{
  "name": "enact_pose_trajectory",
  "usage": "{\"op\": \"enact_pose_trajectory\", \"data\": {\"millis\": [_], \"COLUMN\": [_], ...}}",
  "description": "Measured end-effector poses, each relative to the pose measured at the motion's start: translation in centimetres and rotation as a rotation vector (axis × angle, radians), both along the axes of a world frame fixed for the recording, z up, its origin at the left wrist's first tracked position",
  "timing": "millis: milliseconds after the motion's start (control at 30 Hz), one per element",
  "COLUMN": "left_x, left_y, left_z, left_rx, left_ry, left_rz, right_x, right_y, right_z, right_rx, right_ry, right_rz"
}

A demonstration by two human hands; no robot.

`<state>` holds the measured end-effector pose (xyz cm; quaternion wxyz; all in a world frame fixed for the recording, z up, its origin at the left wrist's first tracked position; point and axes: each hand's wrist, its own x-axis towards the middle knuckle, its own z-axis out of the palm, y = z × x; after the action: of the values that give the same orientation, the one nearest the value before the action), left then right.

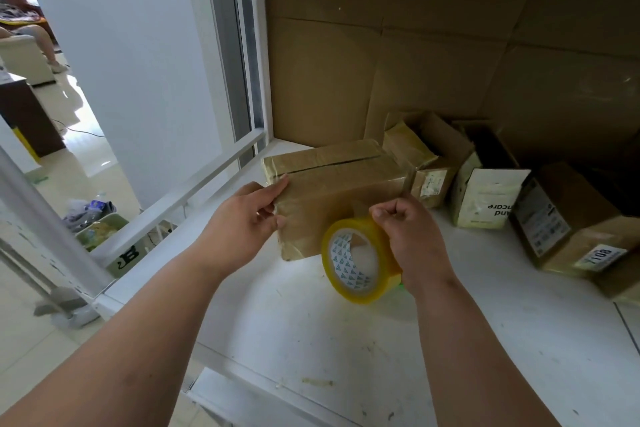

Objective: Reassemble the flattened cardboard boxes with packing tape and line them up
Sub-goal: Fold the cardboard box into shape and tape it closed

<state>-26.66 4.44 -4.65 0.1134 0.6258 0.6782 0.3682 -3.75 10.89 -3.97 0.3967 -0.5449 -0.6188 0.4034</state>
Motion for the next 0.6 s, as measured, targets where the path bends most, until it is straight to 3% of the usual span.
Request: {"op": "enact_pose_trajectory", "data": {"millis": [267, 433, 500, 600], "left_x": [-1.5, -1.7, -1.2, 1.1], "left_y": [-0.5, 0.0, 0.0, -0.3], "left_z": [-0.2, 0.8, 1.1, 1.7], "left_rx": [-0.017, -0.114, -0.151, -0.133], "left_ry": [-0.013, -0.248, -0.199, 0.064], "left_rz": [0.341, 0.41, 0.445, 0.532], "right_x": [-0.6, -0.8, -0.9, -0.9], "right_y": [-1.8, -3.1, -3.5, -3.9], "right_z": [1.0, 0.9, 0.7, 0.4], "right_rx": [-0.037, -0.161, -0.229, -0.263], "right_ry": [-0.08, -0.024, 0.066, 0.145], "right_rz": [0.182, 0.332, 0.39, 0.422]}}
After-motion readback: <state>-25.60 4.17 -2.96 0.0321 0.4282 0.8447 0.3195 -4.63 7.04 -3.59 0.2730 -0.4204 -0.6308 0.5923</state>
